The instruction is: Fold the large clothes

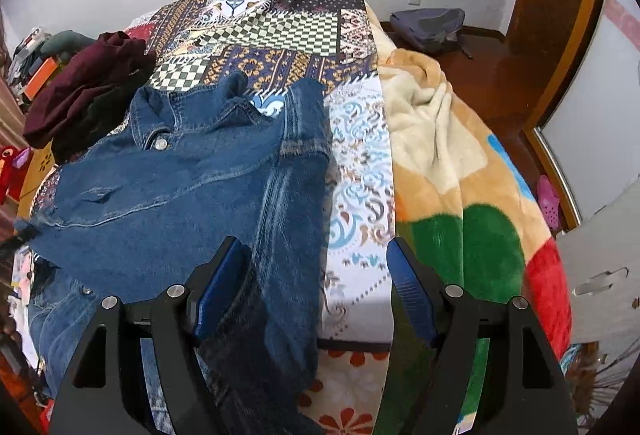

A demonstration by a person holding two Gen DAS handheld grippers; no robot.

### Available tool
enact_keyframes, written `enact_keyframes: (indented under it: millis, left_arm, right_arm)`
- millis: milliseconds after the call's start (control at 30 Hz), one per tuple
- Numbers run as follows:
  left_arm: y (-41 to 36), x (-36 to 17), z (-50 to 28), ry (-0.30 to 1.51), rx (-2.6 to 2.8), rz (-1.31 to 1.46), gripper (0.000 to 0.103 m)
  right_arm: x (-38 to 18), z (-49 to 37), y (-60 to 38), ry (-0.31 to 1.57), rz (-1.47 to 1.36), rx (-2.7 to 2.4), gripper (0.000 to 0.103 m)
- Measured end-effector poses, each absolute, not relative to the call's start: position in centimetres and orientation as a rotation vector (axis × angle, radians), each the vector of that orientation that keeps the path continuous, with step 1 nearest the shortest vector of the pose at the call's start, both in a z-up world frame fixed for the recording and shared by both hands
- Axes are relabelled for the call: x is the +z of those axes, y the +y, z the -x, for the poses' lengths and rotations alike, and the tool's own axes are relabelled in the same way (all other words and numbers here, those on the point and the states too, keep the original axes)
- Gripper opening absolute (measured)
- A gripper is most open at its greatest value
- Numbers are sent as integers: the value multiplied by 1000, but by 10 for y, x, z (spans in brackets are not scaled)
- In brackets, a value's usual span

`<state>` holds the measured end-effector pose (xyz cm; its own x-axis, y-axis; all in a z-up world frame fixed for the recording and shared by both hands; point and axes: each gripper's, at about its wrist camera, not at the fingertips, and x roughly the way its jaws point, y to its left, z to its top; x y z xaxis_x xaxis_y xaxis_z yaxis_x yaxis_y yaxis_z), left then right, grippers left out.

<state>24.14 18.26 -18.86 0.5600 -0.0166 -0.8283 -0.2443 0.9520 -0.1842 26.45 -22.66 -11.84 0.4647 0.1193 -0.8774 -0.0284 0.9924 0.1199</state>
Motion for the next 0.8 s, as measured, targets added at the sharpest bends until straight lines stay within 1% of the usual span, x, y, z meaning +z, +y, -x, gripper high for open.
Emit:
enact_keyframes:
  millis: [100,133,167,233,367,400,500,567,667,800]
  left_arm:
    - [182,-212,-238,1059,143,274,41]
    - [183,-214,-233,1066,144,267,45]
    - [183,-214,-231,1064,146,259,47]
    - [183,-208,-227,1054,156,234,57]
    - [187,-186,-220,1028,170,177,59]
    - [190,-178,-216,1018,174,162,60]
    - [199,-163,-206,996,171,162,69]
    - [206,-159,-195,996,161,177,71]
    - [212,-166,-180,1031,143,197,71]
    - [220,-191,-159,1101,134,260,71]
  right_arm:
    - [-119,-257,-229,1096,-104,100,71]
    - [-118,-254,-231,1093,-105,102,71]
    - [-115,-251,-232,1089,-99,98,71]
    - [-107,-247,-235,1073,-75,87,71]
    - [-86,-233,-239,1017,-60,90,71]
    - [-82,-228,-240,1006,-60,96,71]
    - [-74,-215,-241,984,-50,112,71]
    - [-74,-206,-239,983,-35,116,71]
    - [-80,-196,-236,997,-20,124,71]
    - [-97,-188,-233,1046,-30,143,71]
